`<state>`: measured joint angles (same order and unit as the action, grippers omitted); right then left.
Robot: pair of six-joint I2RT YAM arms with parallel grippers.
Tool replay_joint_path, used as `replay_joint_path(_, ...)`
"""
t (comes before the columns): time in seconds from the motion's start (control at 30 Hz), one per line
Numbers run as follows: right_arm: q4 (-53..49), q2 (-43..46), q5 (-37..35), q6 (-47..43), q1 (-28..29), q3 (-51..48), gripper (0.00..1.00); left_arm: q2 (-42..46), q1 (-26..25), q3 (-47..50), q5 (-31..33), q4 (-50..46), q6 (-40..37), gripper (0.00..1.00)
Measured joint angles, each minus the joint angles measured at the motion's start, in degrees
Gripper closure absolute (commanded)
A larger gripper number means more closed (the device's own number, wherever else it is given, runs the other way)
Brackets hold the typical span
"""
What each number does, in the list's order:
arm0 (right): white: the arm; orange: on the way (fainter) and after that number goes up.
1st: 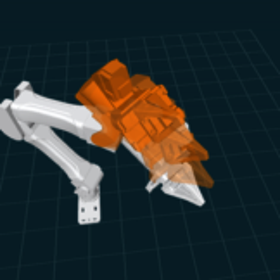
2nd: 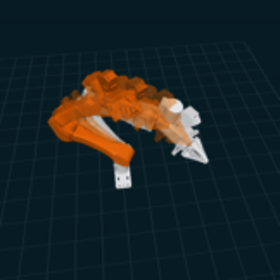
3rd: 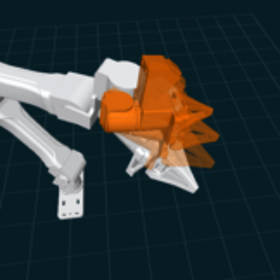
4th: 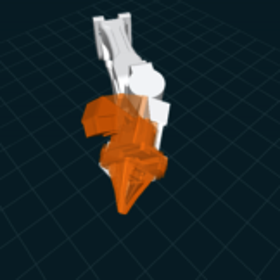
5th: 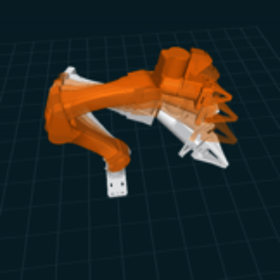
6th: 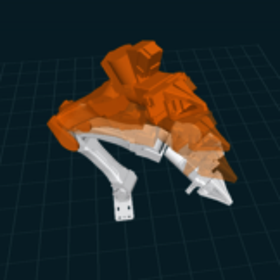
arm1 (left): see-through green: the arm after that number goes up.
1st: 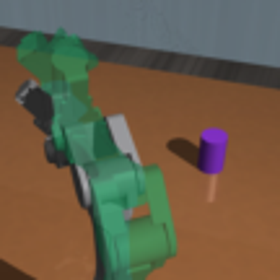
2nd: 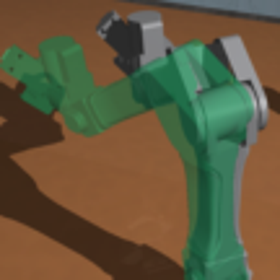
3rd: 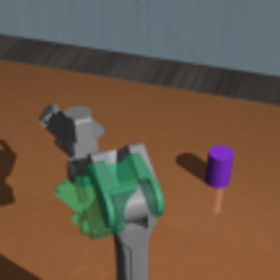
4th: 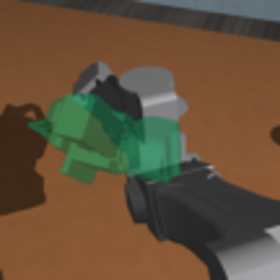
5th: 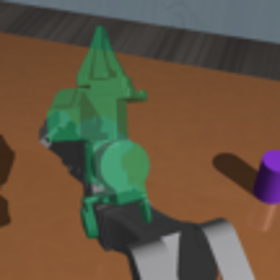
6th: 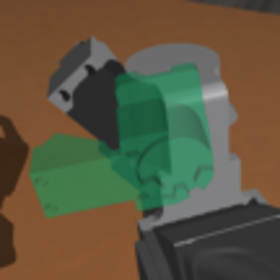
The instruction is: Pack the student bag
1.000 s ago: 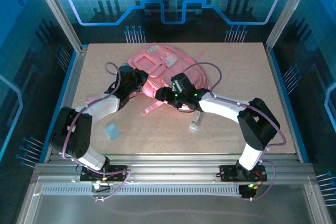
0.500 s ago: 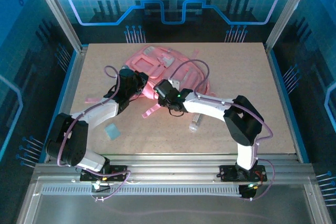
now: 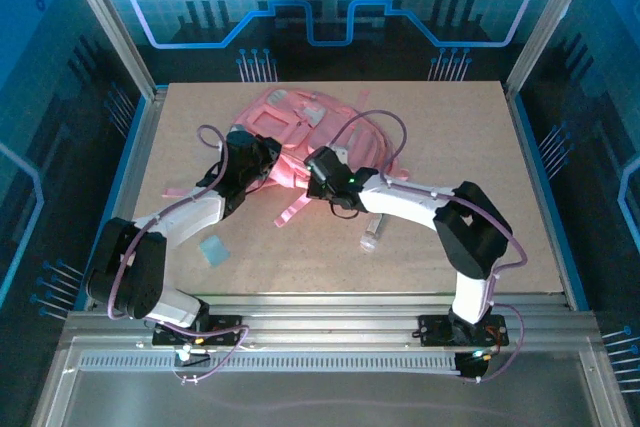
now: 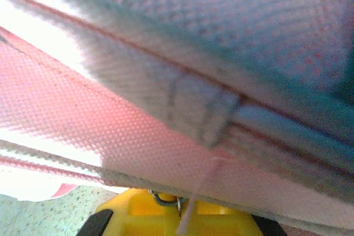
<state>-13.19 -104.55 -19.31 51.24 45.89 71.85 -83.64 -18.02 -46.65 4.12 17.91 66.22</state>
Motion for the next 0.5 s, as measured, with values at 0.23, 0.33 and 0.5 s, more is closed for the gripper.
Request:
replay_joint_path(0.23, -2.93, 2.99, 12.5, -10.64, -5.42, 0.9, 1.0, -3.87, 3.39, -1.75, -3.98, 1.7, -1.86, 1.0)
replay_joint_path(0.33, -6.75, 2.99, 16.13, -15.96, -7.78, 2.03, 1.0, -4.74, 3.67, -2.1, -5.6, 1.88, -2.32, 1.0)
replay_joint_path(0.5, -13.22, 2.99, 20.15, -23.85, -11.02, 2.89, 1.0, -4.79, 3.65, -2.8, -8.2, 1.18, -4.0, 1.0)
